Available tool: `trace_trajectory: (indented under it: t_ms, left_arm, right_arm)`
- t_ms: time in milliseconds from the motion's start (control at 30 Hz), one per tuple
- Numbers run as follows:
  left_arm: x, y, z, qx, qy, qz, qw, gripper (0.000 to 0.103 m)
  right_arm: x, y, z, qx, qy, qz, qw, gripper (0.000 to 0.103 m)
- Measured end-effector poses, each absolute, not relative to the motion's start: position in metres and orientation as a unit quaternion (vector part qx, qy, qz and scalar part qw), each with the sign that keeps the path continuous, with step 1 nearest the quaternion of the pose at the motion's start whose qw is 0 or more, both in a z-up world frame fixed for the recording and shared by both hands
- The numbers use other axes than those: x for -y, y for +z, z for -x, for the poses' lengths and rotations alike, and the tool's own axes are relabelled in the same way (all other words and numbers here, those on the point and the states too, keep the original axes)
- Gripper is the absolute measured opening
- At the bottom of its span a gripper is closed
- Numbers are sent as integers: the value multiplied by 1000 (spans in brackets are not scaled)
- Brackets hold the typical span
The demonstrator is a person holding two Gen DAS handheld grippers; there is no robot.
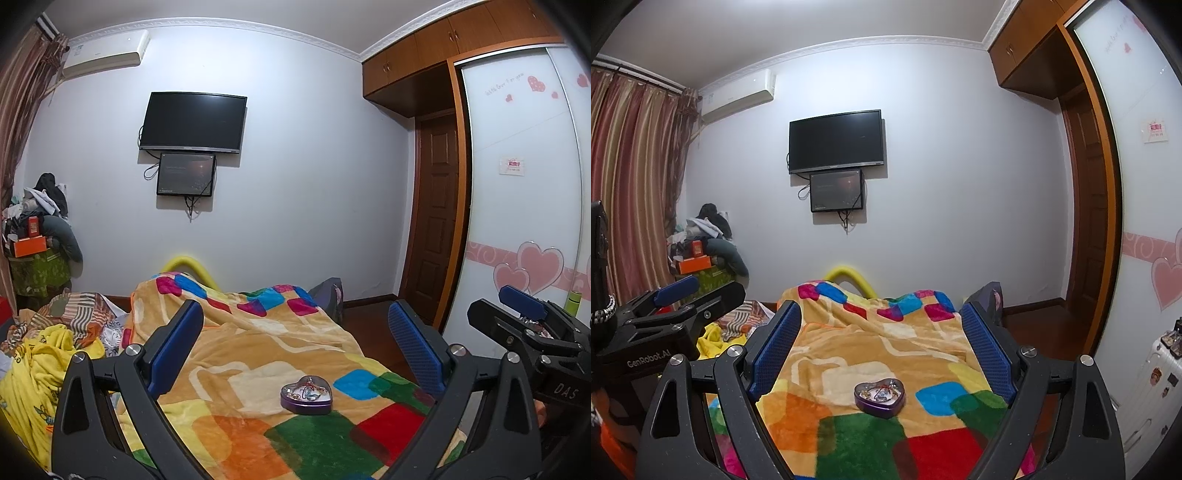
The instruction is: Organize jewelry
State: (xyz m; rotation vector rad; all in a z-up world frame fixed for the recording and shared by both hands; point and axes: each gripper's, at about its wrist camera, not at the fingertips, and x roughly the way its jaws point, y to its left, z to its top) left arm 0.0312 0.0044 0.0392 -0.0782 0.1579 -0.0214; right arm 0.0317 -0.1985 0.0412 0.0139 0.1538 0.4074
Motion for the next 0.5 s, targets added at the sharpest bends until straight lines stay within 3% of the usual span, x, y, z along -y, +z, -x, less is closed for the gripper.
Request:
trace_trajectory:
  t_ms: [500]
  left_arm:
    - [-2,37,-31,-82,-23,37,996,101]
  right_arm:
    - [199,45,-31,-73,200,-11,977,87]
